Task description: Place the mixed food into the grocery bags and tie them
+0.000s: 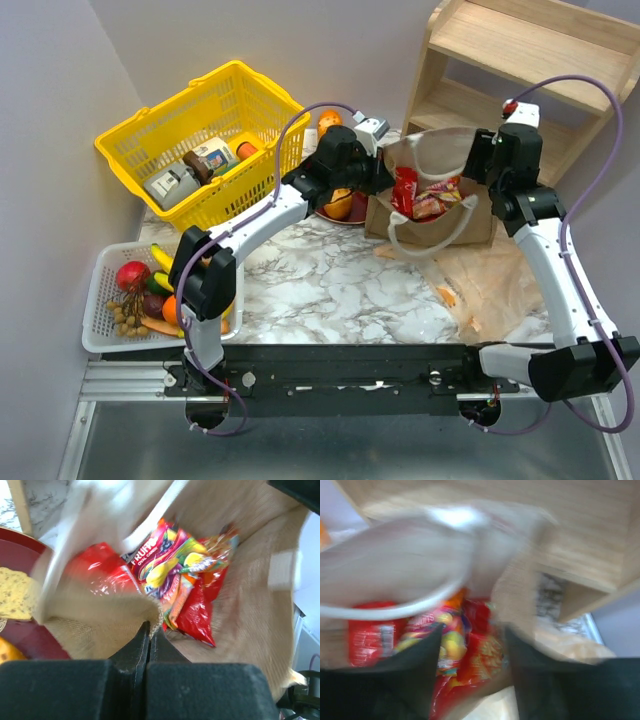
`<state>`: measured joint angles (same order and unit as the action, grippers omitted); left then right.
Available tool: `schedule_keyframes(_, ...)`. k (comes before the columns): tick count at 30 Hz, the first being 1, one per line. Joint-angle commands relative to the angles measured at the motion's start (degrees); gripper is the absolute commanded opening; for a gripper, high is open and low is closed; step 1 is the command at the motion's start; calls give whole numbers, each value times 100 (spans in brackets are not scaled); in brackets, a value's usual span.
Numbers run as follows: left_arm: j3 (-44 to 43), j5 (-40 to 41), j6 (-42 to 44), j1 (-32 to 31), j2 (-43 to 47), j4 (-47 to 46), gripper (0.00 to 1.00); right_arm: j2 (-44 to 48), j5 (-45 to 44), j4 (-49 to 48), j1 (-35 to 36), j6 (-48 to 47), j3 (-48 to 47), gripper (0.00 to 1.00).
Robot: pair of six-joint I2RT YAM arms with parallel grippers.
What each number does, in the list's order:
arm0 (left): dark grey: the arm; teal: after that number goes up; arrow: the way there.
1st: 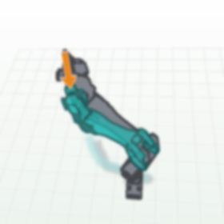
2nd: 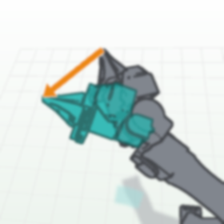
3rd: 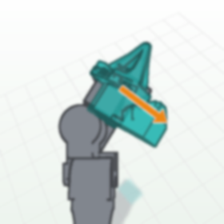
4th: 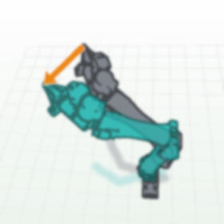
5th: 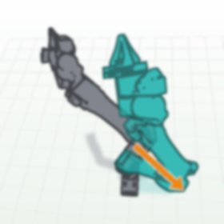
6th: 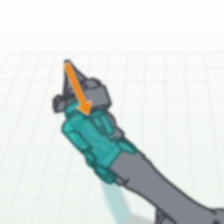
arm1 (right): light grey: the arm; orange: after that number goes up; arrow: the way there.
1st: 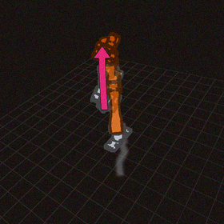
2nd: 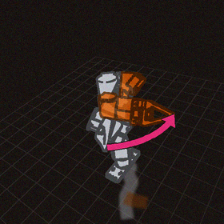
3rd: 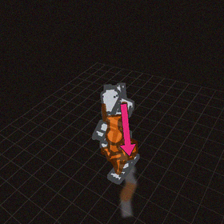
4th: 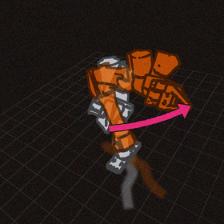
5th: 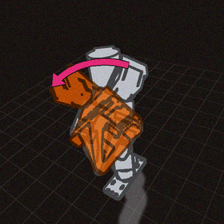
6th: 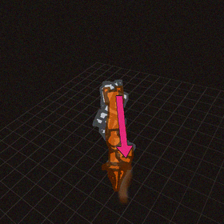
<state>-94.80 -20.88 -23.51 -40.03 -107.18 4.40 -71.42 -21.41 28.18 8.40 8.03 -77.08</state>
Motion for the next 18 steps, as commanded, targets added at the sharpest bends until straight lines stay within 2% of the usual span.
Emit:
schedule_keyframes(1, -319, 409, -92, -49, 100, -713, 0, 610, 427, -113, 30, 137, -167, 94)
schedule_keyframes(3, -328, 541, -232, -40, 92, -730, 0, 865, 506, 257, 21, 330, -124, 100)
schedule_keyframes(7, -381, 524, -540, -22, 4, -827, 0, 1358, 795, 1029, 30, 568, -114, 100)
schedule_keyframes(10, -425, 480, -637, -22, -93, -827, 0, 1595, 1479, 1610, 30, 612, 25, 100)
schedule_keyframes(11, -434, 471, -655, -22, -119, -827, 0, 1648, 1960, 1777, 30, 742, 139, 100)
schedule_keyframes(13, -442, 463, -673, -14, -137, -818, 0, 1859, 2515, 1840, 21, 1006, 664, 99)
schedule_keyframes(14, -477, 436, -673, -14, -163, -792, 0, 1981, 3163, 1683, 30, 1321, 920, 98)
schedule_keyframes(15, -486, 436, -673, 4, -163, -775, 0, 2217, 3421, 1560, 30, 1524, 1175, 93)
schedule_keyframes(18, -522, 445, -664, 39, -163, -722, 0, 2632, 4108, 910, 30, 2359, 2326, 90)
